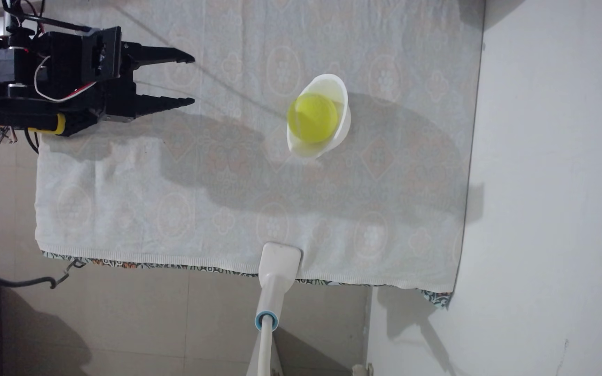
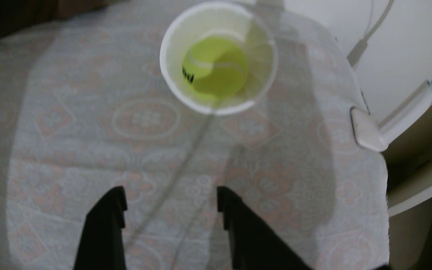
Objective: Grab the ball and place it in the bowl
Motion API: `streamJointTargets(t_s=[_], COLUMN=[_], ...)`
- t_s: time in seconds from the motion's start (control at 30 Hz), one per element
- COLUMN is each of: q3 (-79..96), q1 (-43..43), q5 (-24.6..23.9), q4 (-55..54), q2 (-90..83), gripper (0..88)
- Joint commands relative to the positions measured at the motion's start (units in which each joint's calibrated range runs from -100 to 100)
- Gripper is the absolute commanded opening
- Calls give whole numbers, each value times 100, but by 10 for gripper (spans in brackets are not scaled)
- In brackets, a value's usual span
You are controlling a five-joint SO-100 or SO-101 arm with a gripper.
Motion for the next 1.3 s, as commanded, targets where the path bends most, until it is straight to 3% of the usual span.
streamJointTargets(t_s=[0.0,0.67,1.27], q3=[298,2033,2051], q1=[90,156,79], q5=[49,98,103], q4=[199,232,388], q2=[-495,-1051,-1051], gripper=[215,202,173])
